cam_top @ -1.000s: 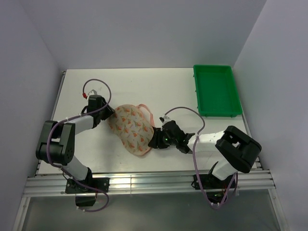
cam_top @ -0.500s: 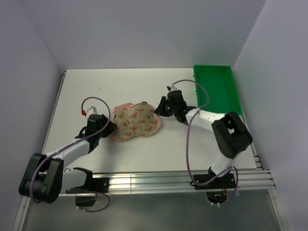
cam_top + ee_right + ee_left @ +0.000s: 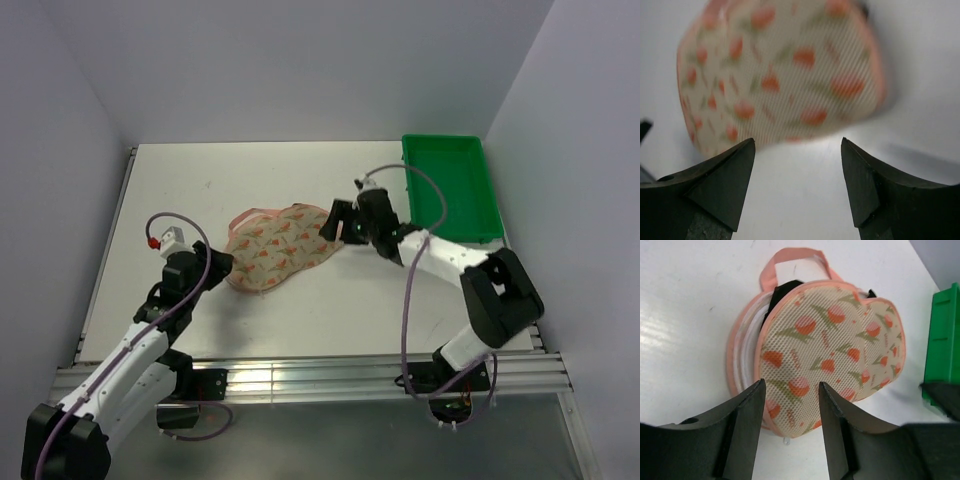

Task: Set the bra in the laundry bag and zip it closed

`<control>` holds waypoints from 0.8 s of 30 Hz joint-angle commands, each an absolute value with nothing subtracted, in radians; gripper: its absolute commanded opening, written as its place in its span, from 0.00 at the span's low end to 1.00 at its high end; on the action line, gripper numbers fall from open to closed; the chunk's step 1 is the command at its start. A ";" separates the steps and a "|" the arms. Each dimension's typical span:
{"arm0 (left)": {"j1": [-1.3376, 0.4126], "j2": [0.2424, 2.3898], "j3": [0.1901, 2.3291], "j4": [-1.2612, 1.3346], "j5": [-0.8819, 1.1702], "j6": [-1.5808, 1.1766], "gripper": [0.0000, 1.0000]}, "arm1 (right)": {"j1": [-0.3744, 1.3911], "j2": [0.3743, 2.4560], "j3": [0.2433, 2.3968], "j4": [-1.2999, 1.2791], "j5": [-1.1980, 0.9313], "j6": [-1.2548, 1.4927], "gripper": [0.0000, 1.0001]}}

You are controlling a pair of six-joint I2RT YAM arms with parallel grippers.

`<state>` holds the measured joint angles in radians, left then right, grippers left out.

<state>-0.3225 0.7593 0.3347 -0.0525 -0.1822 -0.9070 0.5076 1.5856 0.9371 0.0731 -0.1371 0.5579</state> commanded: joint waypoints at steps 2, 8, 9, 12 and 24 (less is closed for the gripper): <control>-0.324 0.727 0.259 -0.074 -0.196 -0.940 0.54 | 0.670 1.407 0.653 0.266 -0.120 0.741 0.76; -0.324 0.770 0.232 0.096 -0.141 -0.904 0.71 | 0.822 1.442 0.540 0.563 -0.098 0.962 0.77; -0.324 0.781 0.236 0.113 -0.149 -0.876 0.74 | 0.822 1.466 0.551 0.574 -0.106 0.968 0.77; -0.301 0.836 0.256 0.175 -0.144 -0.847 0.79 | 0.812 1.523 0.581 0.578 -0.042 0.968 0.76; -0.244 1.112 0.264 0.368 -0.045 -0.841 0.35 | 0.660 1.742 0.771 0.509 -0.046 0.907 0.69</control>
<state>-0.2478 1.1126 0.2474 0.2638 -0.0849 -0.8536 0.6895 1.6920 0.6910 0.5114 -0.0643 0.9421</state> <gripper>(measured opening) 0.426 0.690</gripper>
